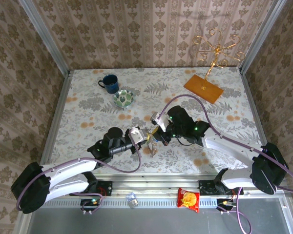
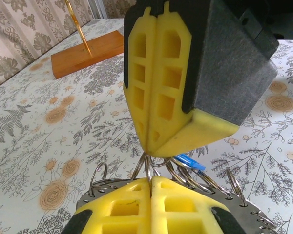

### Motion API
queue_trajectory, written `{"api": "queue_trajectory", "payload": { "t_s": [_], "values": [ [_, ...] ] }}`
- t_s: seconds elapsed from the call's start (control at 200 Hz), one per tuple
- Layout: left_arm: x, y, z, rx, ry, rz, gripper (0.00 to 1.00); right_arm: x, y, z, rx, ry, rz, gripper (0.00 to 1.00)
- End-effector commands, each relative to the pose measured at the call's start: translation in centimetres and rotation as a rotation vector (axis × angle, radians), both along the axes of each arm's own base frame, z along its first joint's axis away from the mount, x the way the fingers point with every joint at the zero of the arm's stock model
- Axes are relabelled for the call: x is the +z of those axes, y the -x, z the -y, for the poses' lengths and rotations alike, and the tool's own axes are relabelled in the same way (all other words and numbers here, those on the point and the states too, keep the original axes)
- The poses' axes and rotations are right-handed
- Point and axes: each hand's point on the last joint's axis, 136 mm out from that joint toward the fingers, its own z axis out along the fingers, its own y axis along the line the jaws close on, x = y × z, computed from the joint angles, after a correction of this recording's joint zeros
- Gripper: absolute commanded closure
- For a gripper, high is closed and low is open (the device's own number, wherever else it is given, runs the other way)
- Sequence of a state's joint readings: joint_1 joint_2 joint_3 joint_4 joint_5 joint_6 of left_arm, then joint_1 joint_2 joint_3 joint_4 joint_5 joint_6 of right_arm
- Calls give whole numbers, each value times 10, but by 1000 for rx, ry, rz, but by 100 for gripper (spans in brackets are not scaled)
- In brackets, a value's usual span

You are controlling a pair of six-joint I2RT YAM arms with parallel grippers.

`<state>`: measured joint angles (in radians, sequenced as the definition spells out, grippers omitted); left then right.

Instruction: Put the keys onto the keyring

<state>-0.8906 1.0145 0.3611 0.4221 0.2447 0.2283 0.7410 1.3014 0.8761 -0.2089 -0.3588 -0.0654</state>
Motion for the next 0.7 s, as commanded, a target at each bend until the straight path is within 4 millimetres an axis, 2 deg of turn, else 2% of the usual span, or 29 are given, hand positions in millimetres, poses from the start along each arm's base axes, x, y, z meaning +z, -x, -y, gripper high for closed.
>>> {"api": "queue_trajectory", "payload": {
  "t_s": [0.0, 0.18, 0.315, 0.385, 0.45, 0.52, 0.585, 0.635, 0.695],
  "values": [
    [12, 4, 5, -23, 30, 44, 100, 6, -3, 8, -38, -16, -1, 100],
    [11, 3, 4, -19, 30, 48, 100, -2, -5, 12, -64, 6, -31, 100],
    [12, 3, 4, -17, 33, 49, 100, 4, -6, 14, -68, -1, -17, 100],
    [13, 3, 4, -14, 40, 53, 100, 11, -12, 24, -116, 7, 18, 100],
    [14, 3, 3, -11, 52, 59, 100, 10, -23, 43, -219, 51, 50, 100],
    [17, 3, 2, -9, 64, 68, 100, -4, -37, 75, -389, 151, 41, 100],
    [18, 4, 2, -10, 70, 74, 100, -26, -38, 100, -509, 210, -62, 100],
    [18, 5, 1, -11, 72, 77, 100, -43, -32, 113, -582, 231, -167, 100],
    [19, 5, 0, -11, 79, 84, 100, -63, -20, 115, -595, 255, -279, 100]
  ]
}}
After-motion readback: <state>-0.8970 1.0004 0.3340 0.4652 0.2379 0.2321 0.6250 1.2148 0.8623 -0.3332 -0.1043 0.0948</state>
